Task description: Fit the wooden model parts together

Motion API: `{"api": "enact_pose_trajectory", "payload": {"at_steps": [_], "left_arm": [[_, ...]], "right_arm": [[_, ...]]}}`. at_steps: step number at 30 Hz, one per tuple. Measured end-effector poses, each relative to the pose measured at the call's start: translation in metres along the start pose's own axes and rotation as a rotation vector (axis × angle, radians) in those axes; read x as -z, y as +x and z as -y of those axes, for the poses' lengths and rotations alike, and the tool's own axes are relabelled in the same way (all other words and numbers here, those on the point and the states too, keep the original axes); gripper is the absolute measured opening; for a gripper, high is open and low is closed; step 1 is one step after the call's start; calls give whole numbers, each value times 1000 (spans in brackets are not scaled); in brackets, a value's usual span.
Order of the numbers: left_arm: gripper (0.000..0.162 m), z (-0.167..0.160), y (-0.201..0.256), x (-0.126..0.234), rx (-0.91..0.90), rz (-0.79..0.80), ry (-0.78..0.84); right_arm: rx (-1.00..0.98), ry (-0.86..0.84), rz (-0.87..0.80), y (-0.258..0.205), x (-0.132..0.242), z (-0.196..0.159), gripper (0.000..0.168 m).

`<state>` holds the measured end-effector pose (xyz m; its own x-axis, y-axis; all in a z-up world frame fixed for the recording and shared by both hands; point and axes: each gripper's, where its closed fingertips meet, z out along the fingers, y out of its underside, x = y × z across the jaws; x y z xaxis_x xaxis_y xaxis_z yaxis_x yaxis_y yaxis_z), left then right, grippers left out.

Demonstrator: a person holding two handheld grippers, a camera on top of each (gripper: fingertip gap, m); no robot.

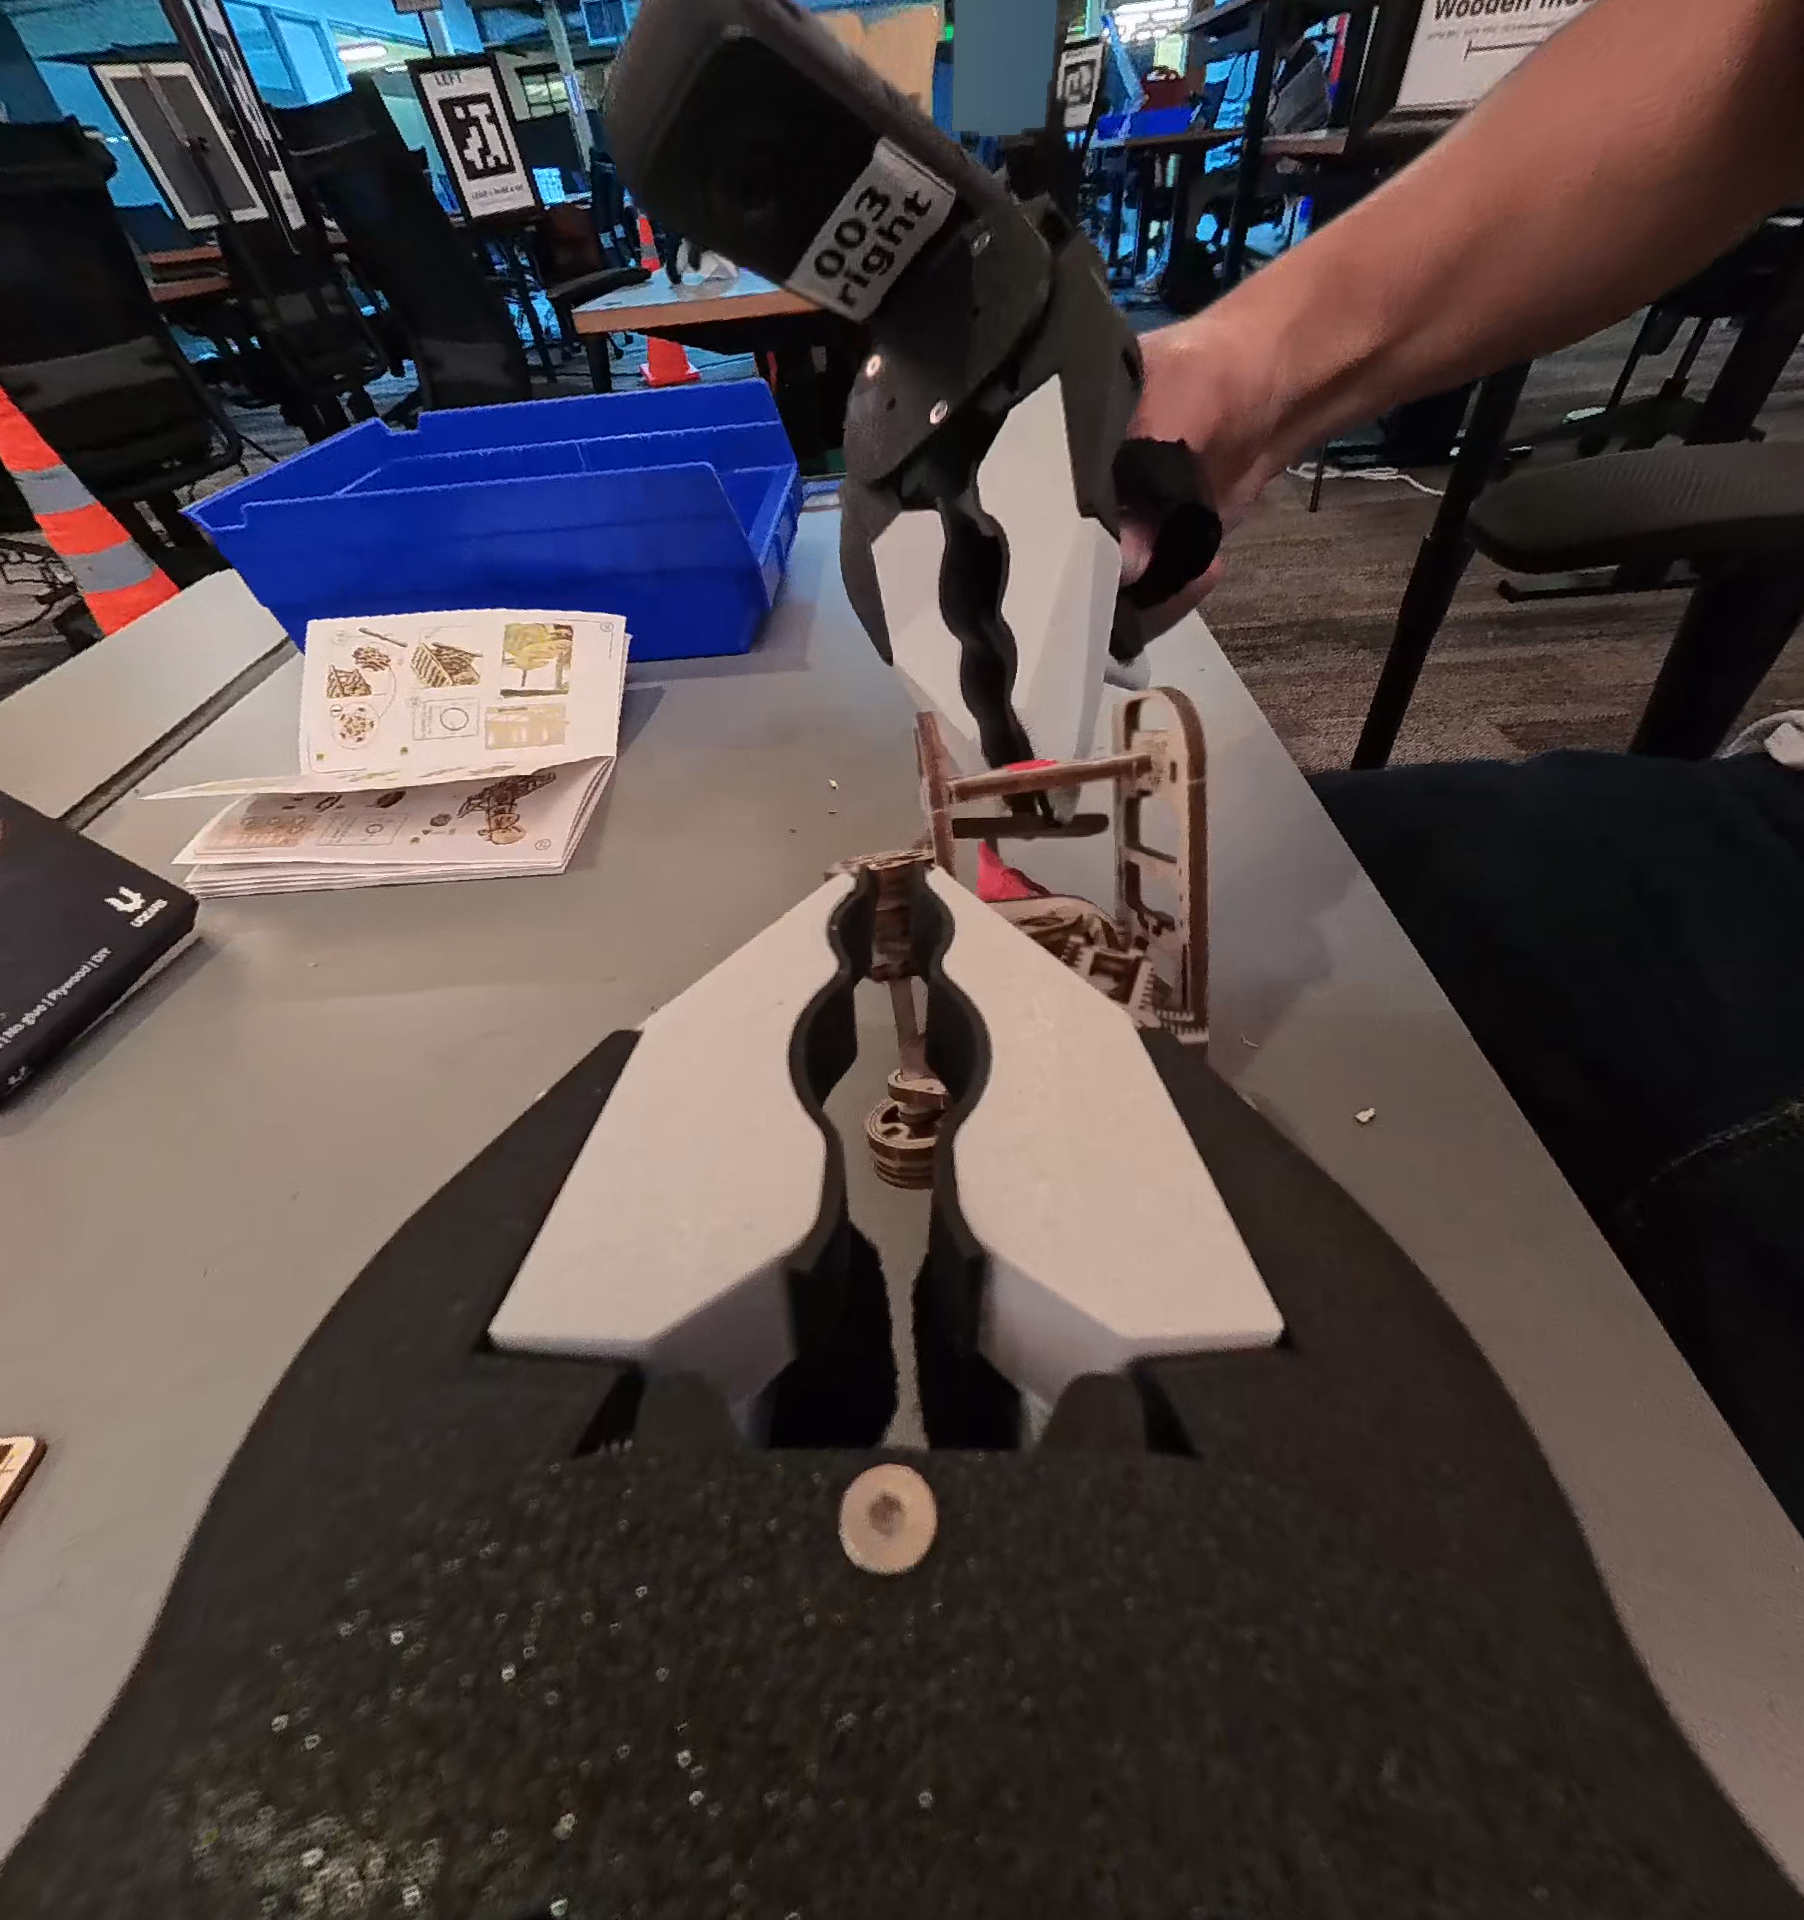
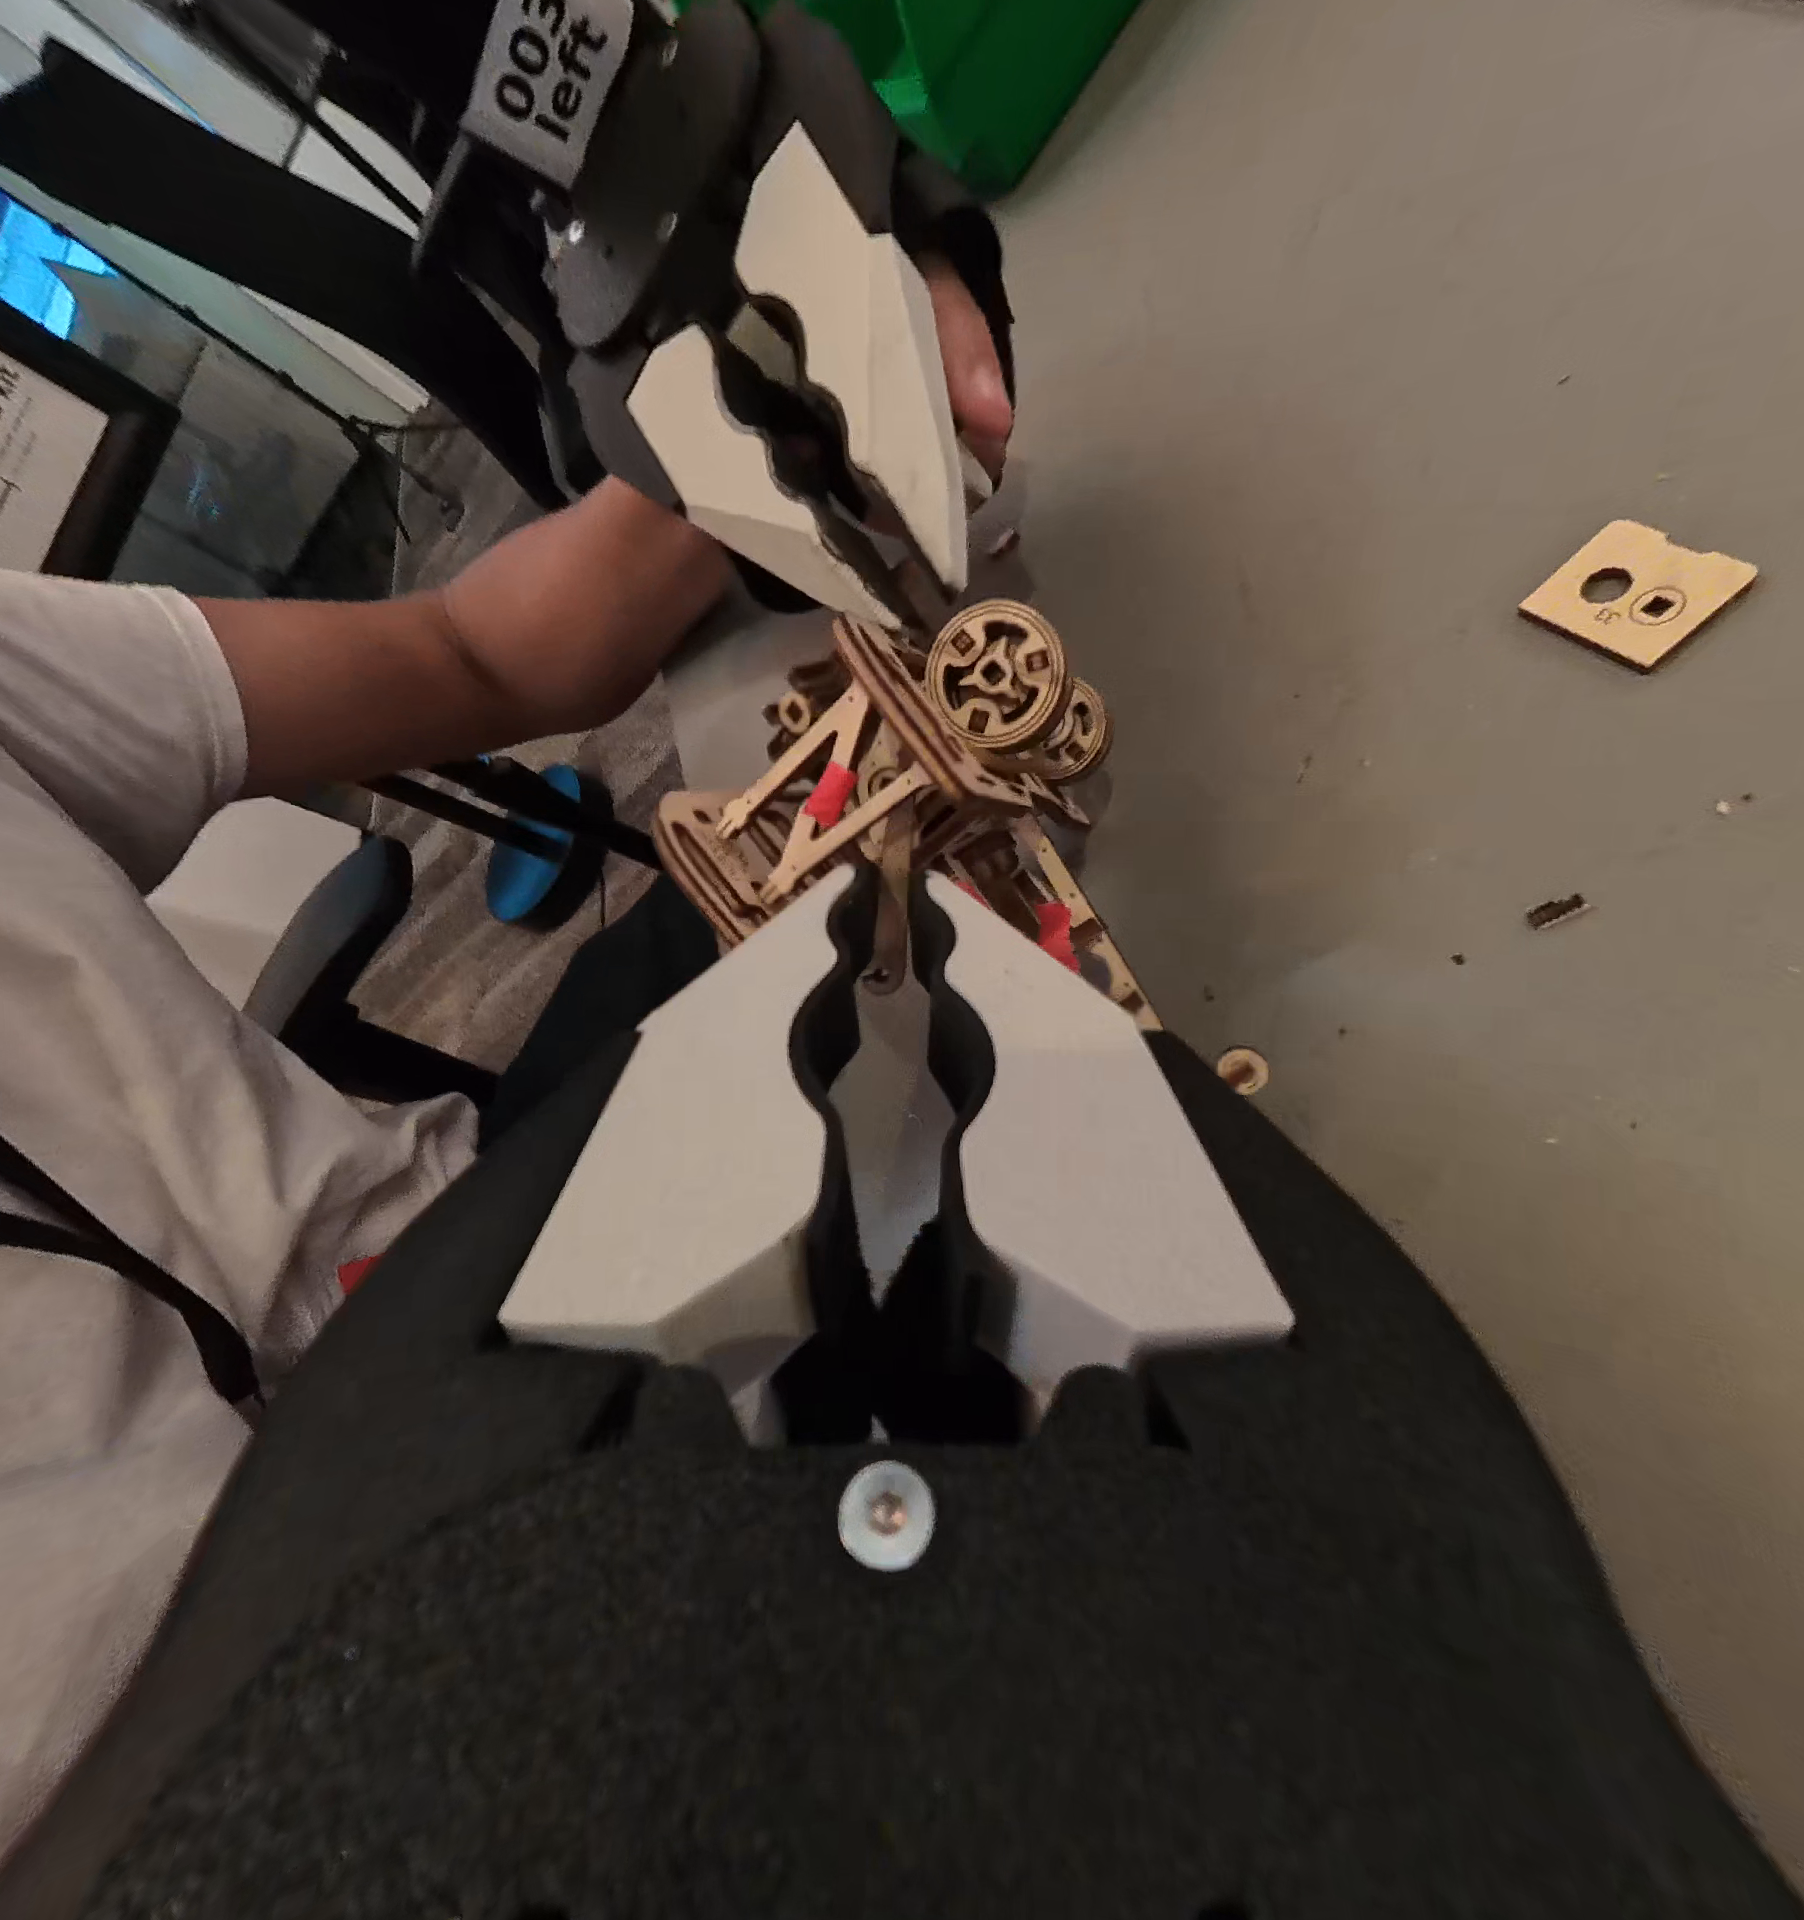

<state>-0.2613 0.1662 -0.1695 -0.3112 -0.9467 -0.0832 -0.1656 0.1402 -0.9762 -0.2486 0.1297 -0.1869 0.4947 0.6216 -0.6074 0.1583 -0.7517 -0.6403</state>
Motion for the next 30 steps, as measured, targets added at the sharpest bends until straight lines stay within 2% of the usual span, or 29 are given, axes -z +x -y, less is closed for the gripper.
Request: {"api": "enact_pose_trajectory", "payload": {"at_steps": [13, 20, 26, 30], "left_arm": [[1, -5, 6, -5, -9, -21, -23], [2, -3, 3, -1, -5, -14, -18], [4, 4, -11, 9, 78, 3, 43], [6, -2, -13, 8, 102, 2, 24]], "right_arm": [[-171, 77, -34, 10, 5, 4, 4], [-96, 87, -34, 9, 2, 5, 3], [-38, 37, -32, 9, 7, -9, 4], [5, -7, -25, 8, 13, -17, 4]]}}
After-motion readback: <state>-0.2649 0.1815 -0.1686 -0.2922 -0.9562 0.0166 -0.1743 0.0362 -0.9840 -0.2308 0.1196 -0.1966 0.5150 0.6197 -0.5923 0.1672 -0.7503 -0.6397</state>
